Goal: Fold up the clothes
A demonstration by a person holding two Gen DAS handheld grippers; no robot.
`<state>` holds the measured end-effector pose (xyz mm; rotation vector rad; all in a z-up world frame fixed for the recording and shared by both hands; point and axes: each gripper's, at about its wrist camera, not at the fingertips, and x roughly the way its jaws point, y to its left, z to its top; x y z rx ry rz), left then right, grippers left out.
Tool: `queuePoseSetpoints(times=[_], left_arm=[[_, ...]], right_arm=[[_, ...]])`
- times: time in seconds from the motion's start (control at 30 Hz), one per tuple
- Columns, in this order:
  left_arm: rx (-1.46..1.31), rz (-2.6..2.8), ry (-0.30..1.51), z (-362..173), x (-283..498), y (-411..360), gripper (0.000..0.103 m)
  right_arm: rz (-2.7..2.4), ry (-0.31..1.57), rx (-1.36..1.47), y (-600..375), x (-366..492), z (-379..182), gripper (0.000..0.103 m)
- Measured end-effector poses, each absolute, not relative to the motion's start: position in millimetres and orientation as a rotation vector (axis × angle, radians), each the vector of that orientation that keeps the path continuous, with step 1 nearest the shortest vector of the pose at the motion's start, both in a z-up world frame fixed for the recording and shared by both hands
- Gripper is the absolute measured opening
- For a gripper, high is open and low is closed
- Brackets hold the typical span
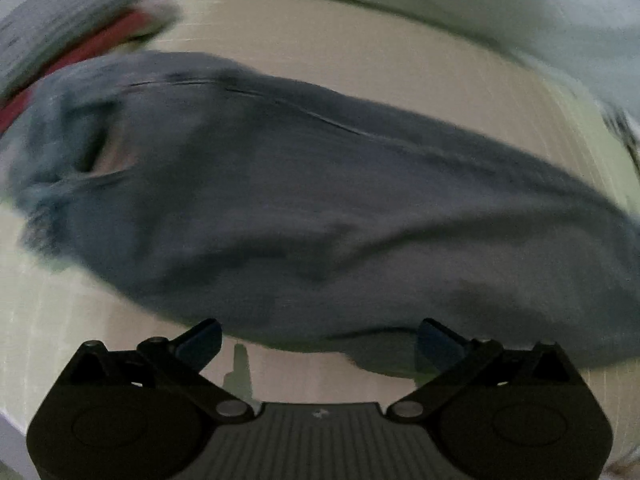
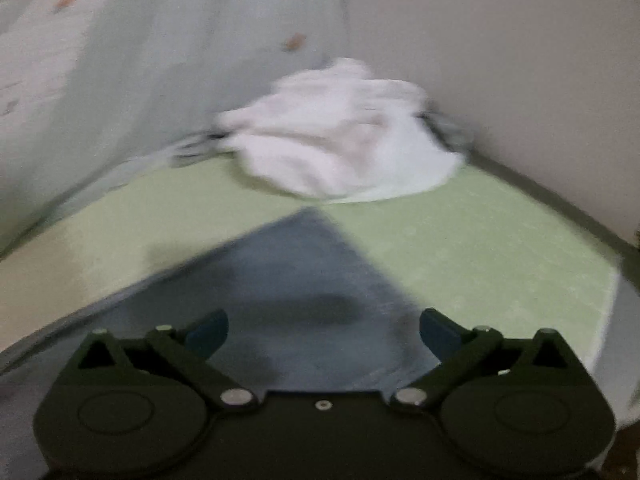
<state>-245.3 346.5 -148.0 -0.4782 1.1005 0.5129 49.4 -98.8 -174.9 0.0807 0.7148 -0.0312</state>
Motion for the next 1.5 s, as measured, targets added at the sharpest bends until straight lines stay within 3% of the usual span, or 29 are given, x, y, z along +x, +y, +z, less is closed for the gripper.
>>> queuePoseSetpoints(times=[0.37, 0.67, 1.07, 1.13, 1.23, 1.27, 1.3, 1.5], left_arm=[[-0.667, 0.753, 0.948, -142.2, -321.7, 435.2, 0.103], [-0.78, 0.811, 0.877, -169.3, -326.9, 504.1, 0.103], [-0.995, 0.84, 0.615, -189.9, -325.7, 550.2, 0.103], [-0.988, 0.867, 0.605, -189.2, -322.9, 552.8, 0.099], [-0.963, 0.914, 0.608, -187.7, -317.1, 556.1, 0.073], [-0.956, 0.922, 0.611, -187.3, -314.9, 556.5, 0.057], [-0.956, 0.923, 0.611, -187.0, -313.2, 556.0, 0.049], [-0.923, 0.945, 0.592, -169.3, -307.9, 546.3, 0.037]], right_arm=[[0.408, 0.756, -0.048, 109.7, 11.4, -179.2, 0.103], [0.684, 0.879, -0.081, 279.6, -7.9, -202.7, 0.103], [0.439, 0.958, -0.065, 246.6, 14.2, -212.0, 0.103], [0.402, 0.965, -0.071, 238.4, 14.1, -215.9, 0.103], [0.374, 0.968, -0.094, 234.6, 13.5, -223.2, 0.103], [0.371, 0.965, -0.095, 234.8, 13.5, -225.8, 0.103], [0.374, 0.964, -0.093, 233.3, 12.1, -225.5, 0.103], [0.37, 0.963, -0.039, 218.8, 9.8, -224.0, 0.103]])
